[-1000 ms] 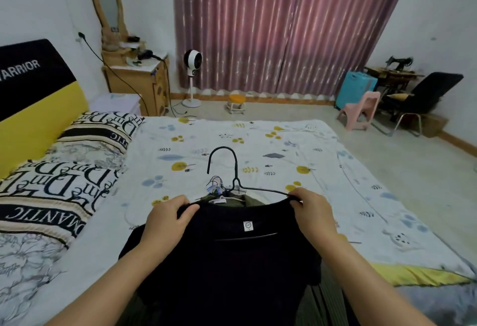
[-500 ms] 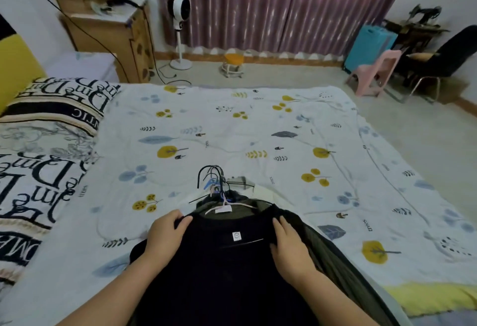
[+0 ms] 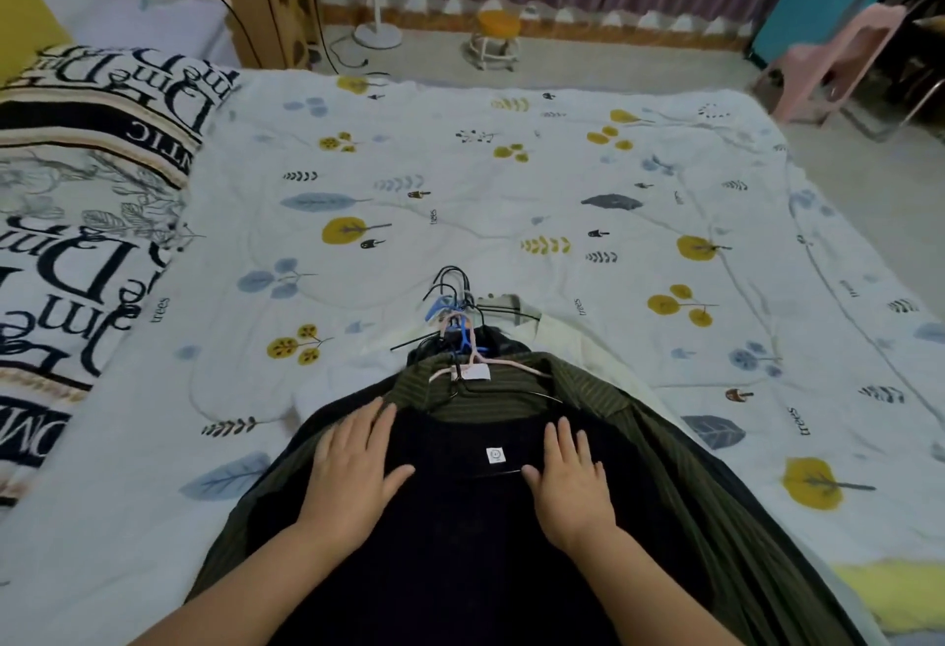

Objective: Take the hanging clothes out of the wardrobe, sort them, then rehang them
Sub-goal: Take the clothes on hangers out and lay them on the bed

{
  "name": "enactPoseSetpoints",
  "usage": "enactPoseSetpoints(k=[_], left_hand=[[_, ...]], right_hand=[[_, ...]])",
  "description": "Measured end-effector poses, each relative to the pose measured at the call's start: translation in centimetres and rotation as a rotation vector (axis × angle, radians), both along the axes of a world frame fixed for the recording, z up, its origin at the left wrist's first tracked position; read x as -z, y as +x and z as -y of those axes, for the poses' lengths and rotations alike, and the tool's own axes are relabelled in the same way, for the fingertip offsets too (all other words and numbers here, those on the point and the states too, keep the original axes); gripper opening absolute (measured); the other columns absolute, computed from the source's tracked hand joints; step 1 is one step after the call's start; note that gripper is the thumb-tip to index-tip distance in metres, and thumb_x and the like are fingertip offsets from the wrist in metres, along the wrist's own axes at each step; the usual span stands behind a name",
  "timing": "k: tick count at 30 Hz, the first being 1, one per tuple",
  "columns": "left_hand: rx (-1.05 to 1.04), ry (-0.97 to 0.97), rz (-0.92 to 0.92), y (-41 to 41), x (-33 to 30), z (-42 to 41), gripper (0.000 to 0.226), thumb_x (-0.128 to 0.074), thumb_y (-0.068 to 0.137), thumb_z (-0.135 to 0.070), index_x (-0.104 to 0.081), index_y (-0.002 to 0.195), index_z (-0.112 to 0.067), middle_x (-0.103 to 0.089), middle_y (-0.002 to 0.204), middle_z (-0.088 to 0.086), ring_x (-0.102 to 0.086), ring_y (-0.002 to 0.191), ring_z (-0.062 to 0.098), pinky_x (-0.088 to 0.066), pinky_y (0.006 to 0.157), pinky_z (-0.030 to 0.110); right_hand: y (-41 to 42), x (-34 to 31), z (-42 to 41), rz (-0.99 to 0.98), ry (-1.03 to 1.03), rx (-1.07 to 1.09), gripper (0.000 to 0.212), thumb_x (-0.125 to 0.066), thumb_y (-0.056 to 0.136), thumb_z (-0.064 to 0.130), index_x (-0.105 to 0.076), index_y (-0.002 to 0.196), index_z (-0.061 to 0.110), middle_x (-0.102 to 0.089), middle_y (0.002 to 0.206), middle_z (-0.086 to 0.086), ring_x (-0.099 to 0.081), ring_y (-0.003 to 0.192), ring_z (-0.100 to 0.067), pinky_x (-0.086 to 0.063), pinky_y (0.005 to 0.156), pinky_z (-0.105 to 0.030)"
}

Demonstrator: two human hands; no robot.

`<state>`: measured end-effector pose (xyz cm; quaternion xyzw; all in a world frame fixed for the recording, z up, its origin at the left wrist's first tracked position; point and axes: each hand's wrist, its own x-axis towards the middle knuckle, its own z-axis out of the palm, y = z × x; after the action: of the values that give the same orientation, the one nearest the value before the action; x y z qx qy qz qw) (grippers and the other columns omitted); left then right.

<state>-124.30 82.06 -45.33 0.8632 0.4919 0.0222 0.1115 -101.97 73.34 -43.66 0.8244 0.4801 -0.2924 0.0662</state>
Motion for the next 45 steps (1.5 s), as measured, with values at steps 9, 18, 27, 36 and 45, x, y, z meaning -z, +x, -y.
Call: enactPoseSetpoints(k=[9,18,27,36,45], left_hand=[[0.073,-0.399,-0.316,0.1,-5.0,-0.6,0.055,-0.035,0.098,-0.043,-0.028,0.145,-0.017,-0.026,0.153,0.008,-0.026,0.139,0.024,-0.025,0.113,0.037],[0.035,-0.291,-0.147,-1.9,-17.7,3.1,0.034,-0.042,0.097,-0.038,-0.053,0.121,-0.018,-0.059,0.12,0.004,-0.054,0.109,0.022,-0.042,0.086,0.03],[-0.141,-0.199,-0.108,-7.8,-29.4,14.3,0.039,-0.039,0.097,-0.041,-0.047,0.13,-0.02,-0.054,0.129,0.001,-0.05,0.116,0.019,-0.04,0.093,0.029],[-0.412,-0.093,-0.061,-14.2,-36.3,30.2,0.048,-0.041,0.096,-0.044,-0.034,0.14,-0.025,-0.047,0.139,-0.001,-0.046,0.124,0.017,-0.04,0.099,0.031],[-0.755,-0.041,-0.105,-22.9,-39.7,45.0,0.052,-0.044,0.094,-0.046,-0.035,0.139,-0.024,-0.048,0.138,0.002,-0.049,0.12,0.02,-0.043,0.096,0.033]], right_hand=[[-0.9,-6.5,-1.3,0.062,0.02,-0.131,0.036,-0.035,0.1,0.032,-0.053,0.123,0.01,-0.051,0.131,-0.011,-0.046,0.121,-0.03,-0.042,0.096,-0.037],[-4.6,-17.1,1.3,0.096,0.168,-0.363,0.018,-0.038,0.094,0.017,-0.054,0.099,0.013,-0.06,0.113,-0.012,-0.055,0.106,-0.029,-0.037,0.072,-0.032],[-8.3,-27.9,7.6,0.061,0.281,-0.602,0.017,-0.041,0.092,0.019,-0.046,0.076,0.017,-0.052,0.088,-0.008,-0.051,0.089,-0.027,-0.034,0.059,-0.03],[-13.9,-35.7,16.9,0.039,0.296,-0.952,0.034,-0.041,0.097,0.026,-0.049,0.127,0.011,-0.053,0.128,-0.011,-0.051,0.114,-0.027,-0.043,0.089,-0.033],[-25.6,-38.7,24.9,-0.063,0.376,-1.34,0.046,-0.043,0.099,0.027,-0.034,0.143,0.016,-0.041,0.145,-0.007,-0.042,0.129,-0.023,-0.037,0.101,-0.032]])
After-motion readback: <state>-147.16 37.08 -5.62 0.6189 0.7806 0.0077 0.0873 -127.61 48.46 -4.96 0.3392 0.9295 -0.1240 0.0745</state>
